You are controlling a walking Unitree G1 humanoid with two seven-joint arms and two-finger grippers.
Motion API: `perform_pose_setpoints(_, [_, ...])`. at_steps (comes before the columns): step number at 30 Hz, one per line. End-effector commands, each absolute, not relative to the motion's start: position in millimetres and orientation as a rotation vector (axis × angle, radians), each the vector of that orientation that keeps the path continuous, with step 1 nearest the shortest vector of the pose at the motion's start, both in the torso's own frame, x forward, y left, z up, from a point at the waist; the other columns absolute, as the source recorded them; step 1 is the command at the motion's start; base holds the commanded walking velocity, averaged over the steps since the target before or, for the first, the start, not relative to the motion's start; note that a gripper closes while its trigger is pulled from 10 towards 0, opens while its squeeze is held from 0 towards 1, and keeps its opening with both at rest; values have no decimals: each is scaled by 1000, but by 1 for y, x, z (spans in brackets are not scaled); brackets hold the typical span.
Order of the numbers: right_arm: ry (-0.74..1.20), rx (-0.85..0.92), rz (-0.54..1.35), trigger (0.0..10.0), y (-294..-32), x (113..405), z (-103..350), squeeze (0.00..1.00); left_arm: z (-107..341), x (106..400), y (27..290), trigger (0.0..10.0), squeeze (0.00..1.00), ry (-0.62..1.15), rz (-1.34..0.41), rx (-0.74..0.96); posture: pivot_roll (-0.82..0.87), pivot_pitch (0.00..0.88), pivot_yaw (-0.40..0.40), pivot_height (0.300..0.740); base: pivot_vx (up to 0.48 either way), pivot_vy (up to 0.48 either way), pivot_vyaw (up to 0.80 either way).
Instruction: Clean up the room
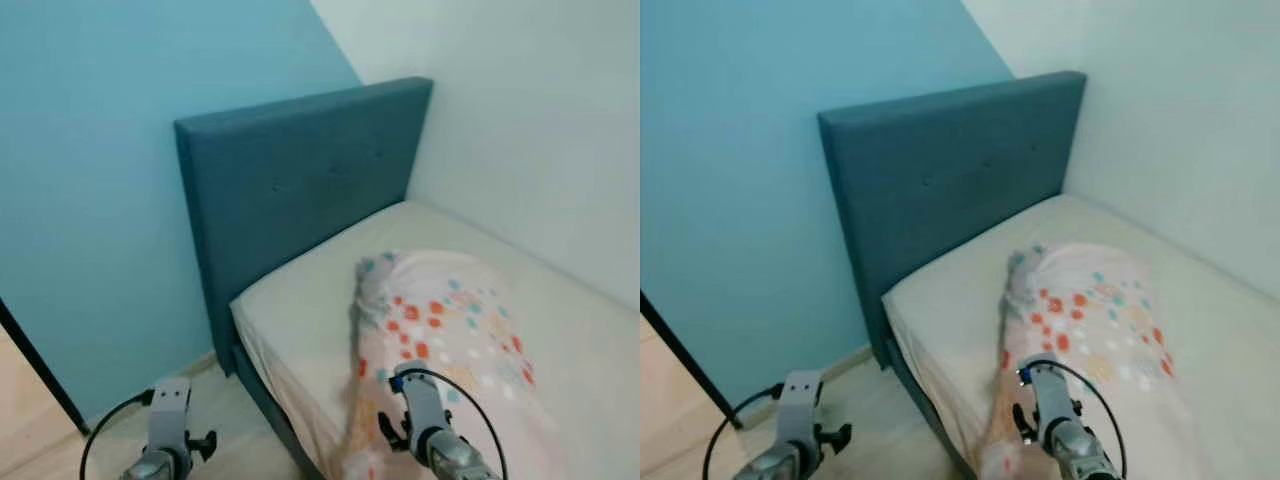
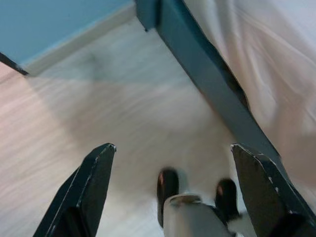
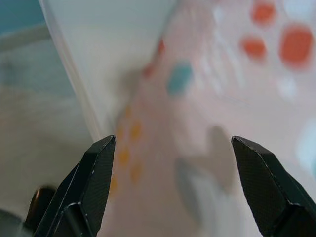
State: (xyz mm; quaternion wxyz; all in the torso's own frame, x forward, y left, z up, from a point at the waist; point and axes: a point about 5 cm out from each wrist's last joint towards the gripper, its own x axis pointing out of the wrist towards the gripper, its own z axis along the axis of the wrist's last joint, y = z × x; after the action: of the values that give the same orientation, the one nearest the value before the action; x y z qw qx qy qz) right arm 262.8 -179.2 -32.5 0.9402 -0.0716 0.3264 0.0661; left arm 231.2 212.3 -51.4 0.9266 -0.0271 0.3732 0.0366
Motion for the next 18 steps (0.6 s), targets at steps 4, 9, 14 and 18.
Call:
perform_pose_setpoints(4, [593, -105, 55, 10000, -194, 275, -19, 0, -45, 240, 215, 10000, 0, 723, 83, -120, -40, 0, -46, 727, 0, 0, -200])
perform_pose_setpoints(9, [520, -94, -43, 10000, -216, 287, -3, 0, -33, 255, 213, 10000, 0, 654, 52, -189, -48, 0, -36, 727, 0, 0, -160])
perform_pose_setpoints(14, [510, -93, -85, 10000, -226, 288, 1, 0, -29, 260, 213, 10000, 0, 639, 43, -196, -51, 0, -33, 727, 0, 0, -800])
perform_pose_setpoints(18, [526, -91, -152, 10000, -241, 282, -1, 0, -27, 262, 217, 10000, 0, 654, 61, -179, -53, 0, -23, 727, 0, 0, -797])
